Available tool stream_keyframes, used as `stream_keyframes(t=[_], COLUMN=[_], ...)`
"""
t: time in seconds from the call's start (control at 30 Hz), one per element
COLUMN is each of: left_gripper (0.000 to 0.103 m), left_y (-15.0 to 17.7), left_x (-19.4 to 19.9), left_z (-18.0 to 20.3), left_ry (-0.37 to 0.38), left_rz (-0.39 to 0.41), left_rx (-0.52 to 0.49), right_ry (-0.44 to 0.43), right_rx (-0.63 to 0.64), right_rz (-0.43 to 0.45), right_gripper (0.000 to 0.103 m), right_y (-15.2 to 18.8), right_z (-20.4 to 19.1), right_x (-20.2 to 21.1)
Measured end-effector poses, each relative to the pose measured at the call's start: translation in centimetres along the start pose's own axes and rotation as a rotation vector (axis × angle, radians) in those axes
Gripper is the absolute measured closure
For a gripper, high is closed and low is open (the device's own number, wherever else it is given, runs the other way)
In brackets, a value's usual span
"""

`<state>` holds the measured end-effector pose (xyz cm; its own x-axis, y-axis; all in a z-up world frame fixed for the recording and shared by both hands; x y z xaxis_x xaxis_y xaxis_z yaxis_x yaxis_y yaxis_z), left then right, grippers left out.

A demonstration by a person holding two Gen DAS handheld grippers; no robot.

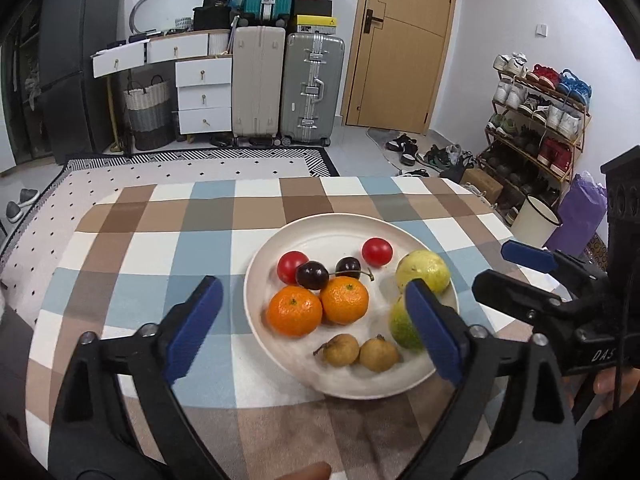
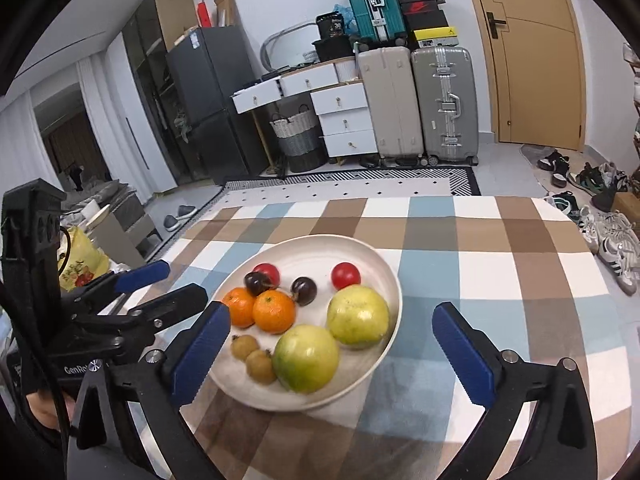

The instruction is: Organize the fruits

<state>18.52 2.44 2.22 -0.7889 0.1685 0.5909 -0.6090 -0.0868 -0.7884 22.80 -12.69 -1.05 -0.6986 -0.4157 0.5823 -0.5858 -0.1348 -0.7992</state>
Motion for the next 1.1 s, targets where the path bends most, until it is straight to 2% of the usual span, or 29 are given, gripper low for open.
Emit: stream_keyframes(t=[0.03,0.17,0.27,0.53,0.83,1.1], left_gripper=[0.001,0.001,0.001,0.001,0.001,0.001], left_y=[0.2,1.3,2.1,5.1,7.4,7.8], left_x=[0.6,2.5,3.8,6.2,6.3,5.7], left_z=[0.1,0.2,0.4,0.5,-0.1,-0.1], left_ry=[-0.009,-0.020,-0.028,-0.043,-0.017,-0.015], left_rz=[0.009,0.024,0.040,0.072,0.093,0.118], left_rx=[-0.002,0.002,-0.004,-0.005,0.022,0.019], right_ry=[-0.007,-0.032,-0.020,-0.036,-0.040,-0.024], right_rx=[0.003,0.017,0.042,0.064,0.079,0.130], right_rz=[0.004,0.045,0.079,0.123,0.174,0.195], right_gripper=[0.001,0.000,0.000,0.000,0.000,0.000], right_y=[0.2,1.2,1.9,4.2,6.2,7.0], right_z=[0.0,-0.4,-0.9,-1.8,-2.2,-3.0], right_x=[0.3,2.1,3.3,5.4,6.4,6.6])
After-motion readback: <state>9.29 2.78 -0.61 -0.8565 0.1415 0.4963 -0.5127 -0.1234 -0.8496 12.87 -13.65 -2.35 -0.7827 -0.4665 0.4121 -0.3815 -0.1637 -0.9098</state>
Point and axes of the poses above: each gripper's, at about its wrist camera, not at the fingertips, and x roughly against the way its jaws point, z to its right, y to its underside, the point moved 1 cm from there along -x, roughly the way its jaws point, and after that the axes turned 6 degrees about y, right-handed, at the moved point
